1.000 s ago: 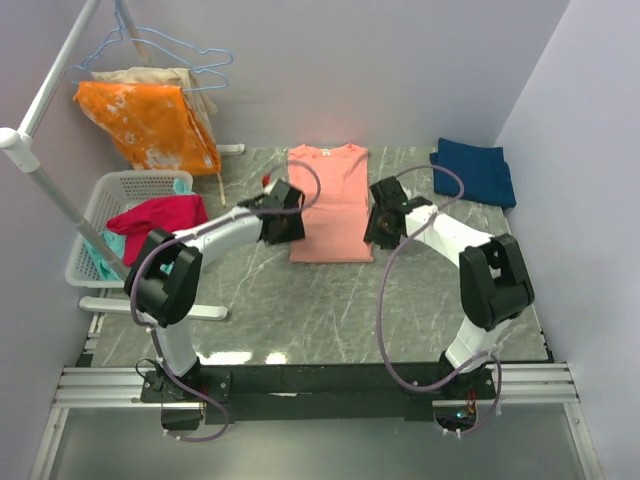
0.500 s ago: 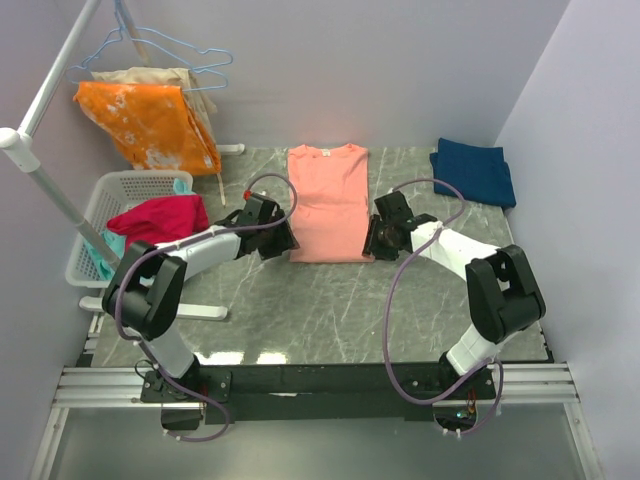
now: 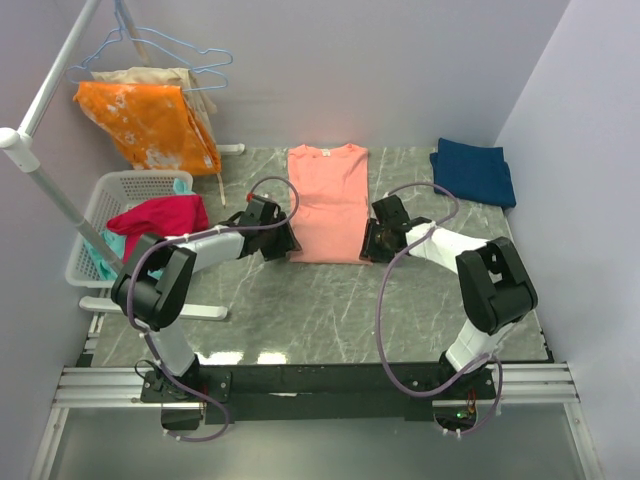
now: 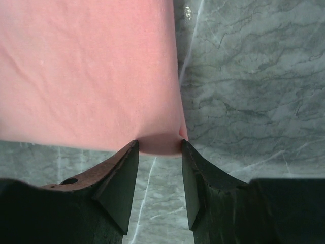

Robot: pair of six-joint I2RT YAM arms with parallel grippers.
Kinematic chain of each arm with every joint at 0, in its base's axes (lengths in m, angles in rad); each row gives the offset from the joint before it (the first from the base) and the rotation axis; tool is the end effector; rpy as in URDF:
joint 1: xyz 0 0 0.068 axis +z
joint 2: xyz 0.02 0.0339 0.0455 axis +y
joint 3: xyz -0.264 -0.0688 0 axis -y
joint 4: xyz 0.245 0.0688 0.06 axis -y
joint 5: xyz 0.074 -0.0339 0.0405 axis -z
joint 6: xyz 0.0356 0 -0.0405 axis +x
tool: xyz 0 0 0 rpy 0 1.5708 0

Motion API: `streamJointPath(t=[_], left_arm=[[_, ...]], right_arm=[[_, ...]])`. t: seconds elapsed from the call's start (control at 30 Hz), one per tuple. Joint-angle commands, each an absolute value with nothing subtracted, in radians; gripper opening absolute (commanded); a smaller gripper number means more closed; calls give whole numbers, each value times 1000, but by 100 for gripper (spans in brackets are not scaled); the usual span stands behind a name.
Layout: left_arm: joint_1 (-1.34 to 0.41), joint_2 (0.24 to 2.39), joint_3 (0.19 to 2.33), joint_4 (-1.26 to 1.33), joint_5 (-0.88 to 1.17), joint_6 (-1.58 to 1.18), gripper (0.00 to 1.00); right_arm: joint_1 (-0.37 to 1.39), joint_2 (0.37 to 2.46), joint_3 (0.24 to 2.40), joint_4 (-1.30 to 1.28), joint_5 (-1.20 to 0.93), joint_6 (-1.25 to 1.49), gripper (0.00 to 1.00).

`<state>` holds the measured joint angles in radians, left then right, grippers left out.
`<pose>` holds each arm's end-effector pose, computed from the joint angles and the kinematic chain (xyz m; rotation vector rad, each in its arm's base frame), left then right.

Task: Fold and stack the t-shirts
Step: Fold the tshirt

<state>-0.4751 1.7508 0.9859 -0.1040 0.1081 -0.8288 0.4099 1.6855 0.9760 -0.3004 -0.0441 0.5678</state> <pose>0.3150 -0.1664 0.1633 -0.4010 2.5324 -0.6797 0.3052 0.1343 0.1689 0.1913 2.6302 0.4080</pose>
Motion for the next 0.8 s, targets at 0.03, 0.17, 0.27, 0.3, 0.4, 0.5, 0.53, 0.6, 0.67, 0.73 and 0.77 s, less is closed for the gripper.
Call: streamJointPath(t=[0.03, 0.17, 0.27, 0.3, 0.4, 0.5, 0.53, 0.6, 0.67, 0.73, 0.77], left_arm=[[-472, 1750, 996, -75, 127, -819, 56], [-472, 1769, 988, -49, 153, -839, 49], [-472, 1778, 992, -55, 155, -836, 39], [-472, 1778, 994, -60, 155, -835, 36], [-472, 1775, 999, -80, 146, -828, 25], [-471, 1779, 1008, -103, 141, -812, 2], [-471, 1782, 1008, -107, 138, -810, 1], [-472, 1781, 1008, -112, 137, -798, 1], [-471, 1781, 1011, -121, 130, -790, 1], [-471, 1778, 1012, -133, 110, -788, 1], [-472, 1776, 1011, -135, 107, -788, 1]], right_arm=[[411, 1689, 985, -279, -28, 549, 46], [410, 1700, 983, -273, -31, 546, 46], [410, 1713, 986, -272, -32, 542, 44], [411, 1718, 986, -272, -35, 543, 43], [410, 1723, 983, -272, -44, 545, 33], [411, 1718, 979, -270, -52, 546, 17], [411, 1717, 977, -270, -52, 545, 9], [410, 1709, 976, -281, -48, 545, 2], [410, 1703, 974, -290, -38, 541, 0], [411, 1684, 969, -293, -22, 540, 0], [410, 1681, 969, -301, -14, 538, 0]])
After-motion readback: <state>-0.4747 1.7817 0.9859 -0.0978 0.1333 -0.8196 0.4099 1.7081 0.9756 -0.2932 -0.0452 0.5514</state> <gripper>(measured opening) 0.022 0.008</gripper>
